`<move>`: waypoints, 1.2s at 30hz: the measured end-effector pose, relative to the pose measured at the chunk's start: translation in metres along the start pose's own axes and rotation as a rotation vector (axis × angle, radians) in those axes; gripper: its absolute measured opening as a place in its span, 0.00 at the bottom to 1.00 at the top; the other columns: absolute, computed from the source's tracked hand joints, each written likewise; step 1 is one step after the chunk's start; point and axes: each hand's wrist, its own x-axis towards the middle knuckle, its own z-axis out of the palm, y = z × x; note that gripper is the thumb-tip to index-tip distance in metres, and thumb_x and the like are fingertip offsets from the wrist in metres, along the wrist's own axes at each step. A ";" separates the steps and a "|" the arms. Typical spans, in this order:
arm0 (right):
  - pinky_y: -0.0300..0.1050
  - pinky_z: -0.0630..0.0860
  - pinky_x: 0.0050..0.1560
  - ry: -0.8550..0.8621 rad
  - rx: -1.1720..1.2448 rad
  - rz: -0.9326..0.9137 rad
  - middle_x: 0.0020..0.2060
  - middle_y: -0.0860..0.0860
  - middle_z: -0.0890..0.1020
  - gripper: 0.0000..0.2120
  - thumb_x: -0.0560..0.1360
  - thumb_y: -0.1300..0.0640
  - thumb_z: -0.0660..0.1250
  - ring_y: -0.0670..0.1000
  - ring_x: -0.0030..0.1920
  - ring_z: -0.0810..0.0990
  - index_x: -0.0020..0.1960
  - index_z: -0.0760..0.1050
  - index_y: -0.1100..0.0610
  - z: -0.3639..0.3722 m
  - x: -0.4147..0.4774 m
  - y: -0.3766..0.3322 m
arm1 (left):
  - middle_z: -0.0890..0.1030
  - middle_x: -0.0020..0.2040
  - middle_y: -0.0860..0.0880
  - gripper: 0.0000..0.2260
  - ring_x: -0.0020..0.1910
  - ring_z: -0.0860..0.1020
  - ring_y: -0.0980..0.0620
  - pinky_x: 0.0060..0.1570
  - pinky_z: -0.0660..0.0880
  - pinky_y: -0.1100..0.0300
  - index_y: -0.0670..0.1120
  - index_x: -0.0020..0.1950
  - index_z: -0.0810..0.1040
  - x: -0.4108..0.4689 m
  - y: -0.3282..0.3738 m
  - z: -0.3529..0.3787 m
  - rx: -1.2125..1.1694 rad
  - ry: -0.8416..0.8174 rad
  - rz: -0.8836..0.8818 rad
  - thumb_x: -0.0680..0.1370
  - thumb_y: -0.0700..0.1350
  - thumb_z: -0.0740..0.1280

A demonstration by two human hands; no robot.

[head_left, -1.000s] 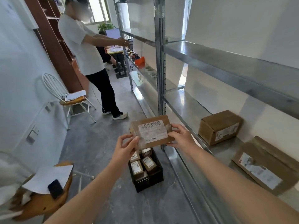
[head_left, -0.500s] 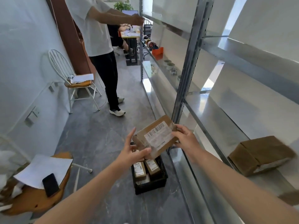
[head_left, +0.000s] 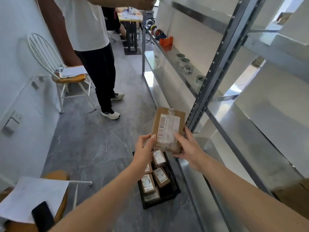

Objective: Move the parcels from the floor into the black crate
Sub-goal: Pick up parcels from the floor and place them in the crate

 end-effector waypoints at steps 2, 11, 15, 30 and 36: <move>0.59 0.81 0.54 0.012 -0.027 -0.006 0.64 0.48 0.78 0.23 0.82 0.54 0.62 0.54 0.59 0.80 0.74 0.62 0.39 -0.006 0.019 0.001 | 0.83 0.52 0.54 0.19 0.50 0.83 0.57 0.51 0.78 0.57 0.54 0.54 0.78 0.013 -0.008 0.001 0.079 0.034 -0.019 0.72 0.66 0.69; 0.47 0.82 0.47 -0.018 -0.115 0.148 0.60 0.45 0.81 0.24 0.82 0.55 0.61 0.45 0.53 0.82 0.75 0.62 0.38 -0.036 0.128 0.050 | 0.84 0.53 0.50 0.07 0.53 0.83 0.51 0.59 0.79 0.48 0.50 0.54 0.80 0.090 -0.062 0.019 0.126 0.125 -0.144 0.78 0.50 0.70; 0.48 0.81 0.50 -0.051 -0.134 0.250 0.62 0.44 0.80 0.25 0.83 0.57 0.59 0.45 0.55 0.81 0.75 0.61 0.36 -0.050 0.181 0.087 | 0.84 0.55 0.47 0.05 0.55 0.82 0.49 0.60 0.79 0.47 0.47 0.54 0.79 0.132 -0.093 0.031 0.136 0.195 -0.244 0.80 0.46 0.68; 0.55 0.74 0.66 -0.095 -0.479 0.490 0.68 0.47 0.75 0.25 0.82 0.56 0.59 0.51 0.65 0.76 0.76 0.61 0.38 -0.094 0.364 0.366 | 0.83 0.54 0.47 0.05 0.53 0.81 0.49 0.56 0.79 0.53 0.44 0.54 0.76 0.261 -0.384 0.038 0.295 0.350 -0.602 0.79 0.39 0.67; 0.44 0.81 0.51 -0.135 -0.459 0.617 0.59 0.43 0.81 0.30 0.78 0.65 0.60 0.45 0.55 0.80 0.71 0.67 0.37 -0.086 0.412 0.482 | 0.82 0.58 0.46 0.06 0.56 0.80 0.47 0.60 0.77 0.44 0.45 0.56 0.74 0.302 -0.504 0.007 0.354 0.353 -0.677 0.80 0.38 0.64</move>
